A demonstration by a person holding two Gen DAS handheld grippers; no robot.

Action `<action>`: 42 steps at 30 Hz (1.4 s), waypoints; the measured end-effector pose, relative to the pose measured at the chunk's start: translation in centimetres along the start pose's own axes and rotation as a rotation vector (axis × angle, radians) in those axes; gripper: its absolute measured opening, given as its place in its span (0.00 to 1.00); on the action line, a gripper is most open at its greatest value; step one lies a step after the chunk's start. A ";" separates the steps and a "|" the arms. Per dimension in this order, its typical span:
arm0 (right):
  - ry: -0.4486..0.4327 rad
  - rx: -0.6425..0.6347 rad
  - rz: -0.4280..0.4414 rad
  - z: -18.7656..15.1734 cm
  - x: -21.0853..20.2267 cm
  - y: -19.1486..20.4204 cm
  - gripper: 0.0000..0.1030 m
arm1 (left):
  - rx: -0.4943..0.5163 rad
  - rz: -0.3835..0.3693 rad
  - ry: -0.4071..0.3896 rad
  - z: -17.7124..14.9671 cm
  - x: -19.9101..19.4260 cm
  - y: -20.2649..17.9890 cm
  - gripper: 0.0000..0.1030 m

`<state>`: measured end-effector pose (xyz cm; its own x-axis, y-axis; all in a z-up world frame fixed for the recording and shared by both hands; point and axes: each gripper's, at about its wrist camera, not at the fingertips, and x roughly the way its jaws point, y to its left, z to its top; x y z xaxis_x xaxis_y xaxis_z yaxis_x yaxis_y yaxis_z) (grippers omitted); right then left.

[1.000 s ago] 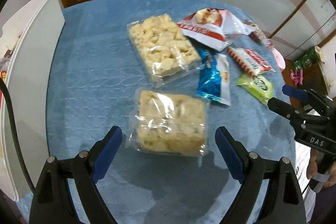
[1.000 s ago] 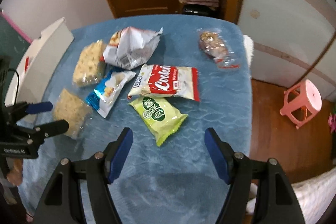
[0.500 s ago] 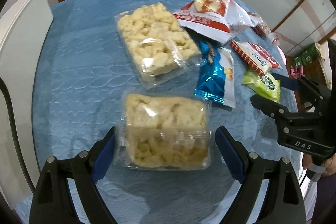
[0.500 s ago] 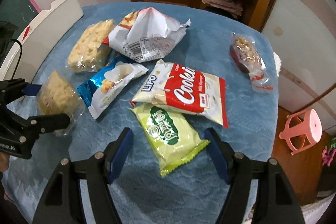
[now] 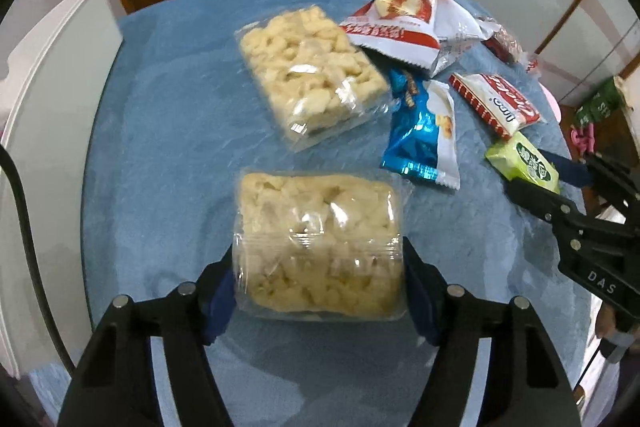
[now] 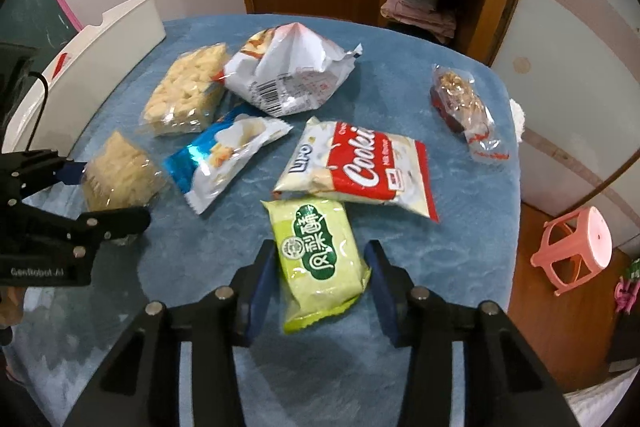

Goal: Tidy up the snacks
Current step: 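Grasp clear cracker pack with left gripper while right grasps green pack, then carry cracker pack and green pack over the white box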

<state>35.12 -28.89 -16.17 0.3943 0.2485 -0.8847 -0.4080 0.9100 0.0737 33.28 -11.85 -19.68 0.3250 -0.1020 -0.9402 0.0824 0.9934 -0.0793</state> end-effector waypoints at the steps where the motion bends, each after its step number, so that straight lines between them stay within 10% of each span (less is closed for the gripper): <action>1: -0.002 0.004 0.005 -0.2 -0.3 0.2 0.43 | -0.001 -0.004 -0.001 -0.4 -0.3 0.2 0.67; 23: -0.131 0.321 0.248 -8.9 -11.0 10.9 0.43 | 0.001 0.061 -0.145 -14.4 -15.1 7.7 0.67; 42: -0.340 0.166 0.271 2.2 -19.8 26.3 0.43 | -0.118 0.227 -0.430 -11.7 -27.0 23.6 0.68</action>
<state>18.34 -9.12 4.28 0.5508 0.5544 -0.6239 -0.4070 0.8310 0.3792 15.38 14.95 -0.05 0.6831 0.1298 -0.7187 -0.1347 0.9896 0.0508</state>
